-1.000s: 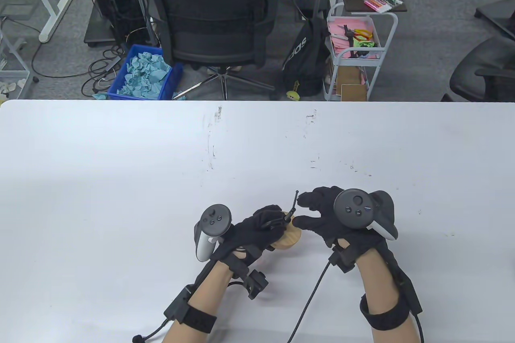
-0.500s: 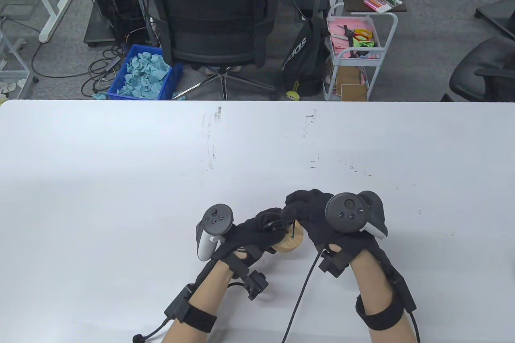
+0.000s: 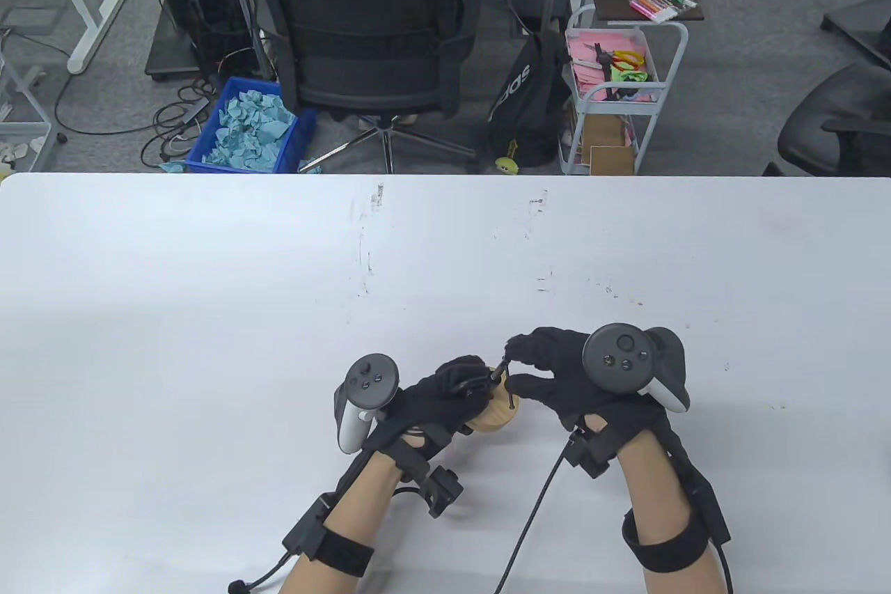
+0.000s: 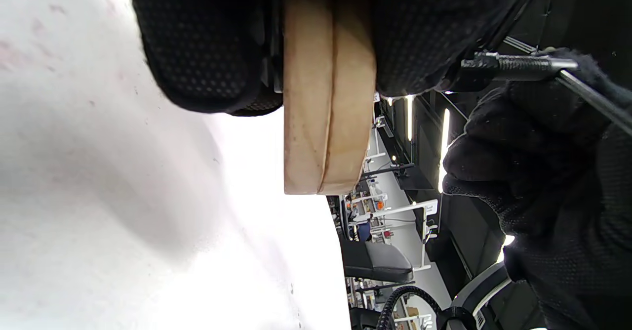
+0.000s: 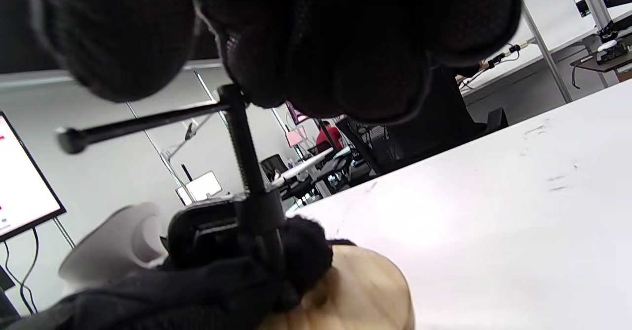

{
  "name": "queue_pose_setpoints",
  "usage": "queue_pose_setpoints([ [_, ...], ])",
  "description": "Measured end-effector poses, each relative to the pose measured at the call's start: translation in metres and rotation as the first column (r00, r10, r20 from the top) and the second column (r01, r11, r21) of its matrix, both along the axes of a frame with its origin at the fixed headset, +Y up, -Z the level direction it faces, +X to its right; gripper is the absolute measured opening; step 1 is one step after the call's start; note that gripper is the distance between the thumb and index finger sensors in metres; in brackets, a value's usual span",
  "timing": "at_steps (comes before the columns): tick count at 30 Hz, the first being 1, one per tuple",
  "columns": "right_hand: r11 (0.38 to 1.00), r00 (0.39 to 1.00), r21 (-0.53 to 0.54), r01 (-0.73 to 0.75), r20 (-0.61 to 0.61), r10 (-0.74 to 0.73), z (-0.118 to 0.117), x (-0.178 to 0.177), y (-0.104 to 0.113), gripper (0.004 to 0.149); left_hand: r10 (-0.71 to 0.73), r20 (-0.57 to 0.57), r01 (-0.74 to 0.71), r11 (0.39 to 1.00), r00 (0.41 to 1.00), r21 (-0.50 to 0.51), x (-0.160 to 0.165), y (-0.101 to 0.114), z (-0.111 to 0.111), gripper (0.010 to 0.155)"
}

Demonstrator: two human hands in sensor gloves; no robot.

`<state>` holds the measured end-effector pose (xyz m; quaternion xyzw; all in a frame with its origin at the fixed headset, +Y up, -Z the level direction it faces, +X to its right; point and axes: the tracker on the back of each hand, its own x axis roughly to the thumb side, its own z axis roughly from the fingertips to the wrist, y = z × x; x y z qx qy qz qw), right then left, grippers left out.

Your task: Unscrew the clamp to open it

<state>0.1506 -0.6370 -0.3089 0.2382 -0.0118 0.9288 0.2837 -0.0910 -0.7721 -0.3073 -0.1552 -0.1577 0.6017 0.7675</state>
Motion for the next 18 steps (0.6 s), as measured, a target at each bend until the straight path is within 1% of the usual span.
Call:
queue_pose_setpoints([
  [2,1.0,1.0,0.006,-0.018,-0.004,0.018,0.0004,-0.0019,-0.0002,0.063,-0.022,0.0,0.022,1.0,1.0,0.009,0.0004,0.0001,0.0003,0.043],
  [4,1.0,0.999,-0.004,-0.027,-0.022,0.026,0.0013,-0.0024,0.0012,0.056,-0.011,-0.007,0.011,1.0,1.0,0.005,0.0002,-0.0006,0.0008,0.043],
  [9,0.998,0.999,0.056,0.003,-0.036,-0.001,0.0023,-0.0052,0.0018,0.043,0.007,0.043,-0.007,1.0,0.999,-0.001,0.0049,0.0012,0.0014,0.043],
  [13,0.995,0.999,0.086,-0.042,-0.019,0.044,0.0032,-0.0095,0.0001,0.043,0.011,0.073,-0.011,1.0,0.997,-0.01,0.0095,0.0004,0.0026,0.043],
  [18,0.995,0.999,0.098,-0.036,-0.01,0.037,0.0029,-0.0097,-0.0005,0.043,0.003,0.058,-0.003,1.0,0.998,-0.005,0.0068,0.0007,0.0017,0.042],
])
